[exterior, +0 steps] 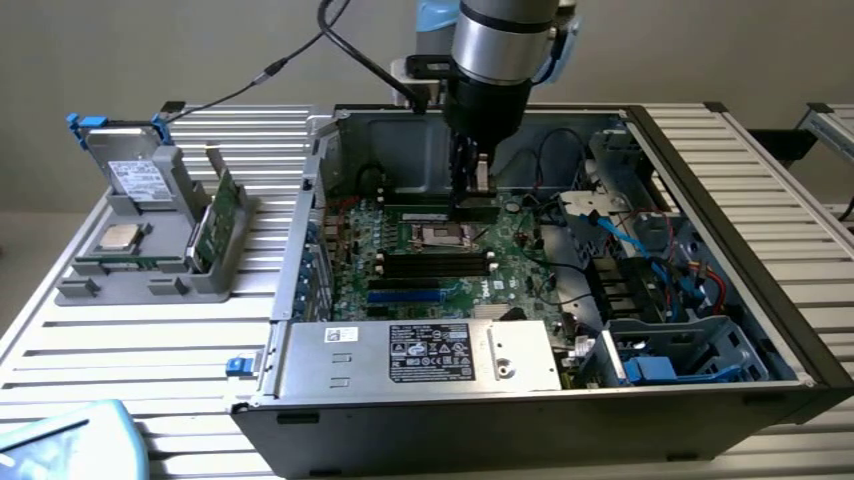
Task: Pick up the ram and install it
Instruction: 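Insert the ram into the slot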
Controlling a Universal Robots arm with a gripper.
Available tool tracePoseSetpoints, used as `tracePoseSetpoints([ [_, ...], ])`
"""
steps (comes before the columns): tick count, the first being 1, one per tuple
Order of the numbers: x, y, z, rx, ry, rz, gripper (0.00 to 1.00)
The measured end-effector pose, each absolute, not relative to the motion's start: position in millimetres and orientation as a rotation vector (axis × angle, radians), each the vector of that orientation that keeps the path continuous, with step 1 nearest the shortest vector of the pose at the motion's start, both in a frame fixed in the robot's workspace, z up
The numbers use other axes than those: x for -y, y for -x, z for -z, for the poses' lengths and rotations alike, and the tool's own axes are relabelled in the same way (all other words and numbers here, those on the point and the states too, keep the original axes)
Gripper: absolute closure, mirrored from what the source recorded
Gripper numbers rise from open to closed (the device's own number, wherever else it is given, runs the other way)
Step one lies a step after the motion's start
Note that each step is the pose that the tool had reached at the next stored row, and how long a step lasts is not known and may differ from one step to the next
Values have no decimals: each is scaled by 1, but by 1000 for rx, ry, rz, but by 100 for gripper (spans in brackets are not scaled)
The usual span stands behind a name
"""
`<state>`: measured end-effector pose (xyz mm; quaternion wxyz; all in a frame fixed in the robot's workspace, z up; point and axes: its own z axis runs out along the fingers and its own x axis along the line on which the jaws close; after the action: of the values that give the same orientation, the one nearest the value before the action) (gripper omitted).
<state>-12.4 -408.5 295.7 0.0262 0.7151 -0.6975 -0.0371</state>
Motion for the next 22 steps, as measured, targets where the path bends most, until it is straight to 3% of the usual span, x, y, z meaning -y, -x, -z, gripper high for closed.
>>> tracePoseSetpoints([
  [22, 408, 16, -256, 2124, -2238, 113, 86],
])
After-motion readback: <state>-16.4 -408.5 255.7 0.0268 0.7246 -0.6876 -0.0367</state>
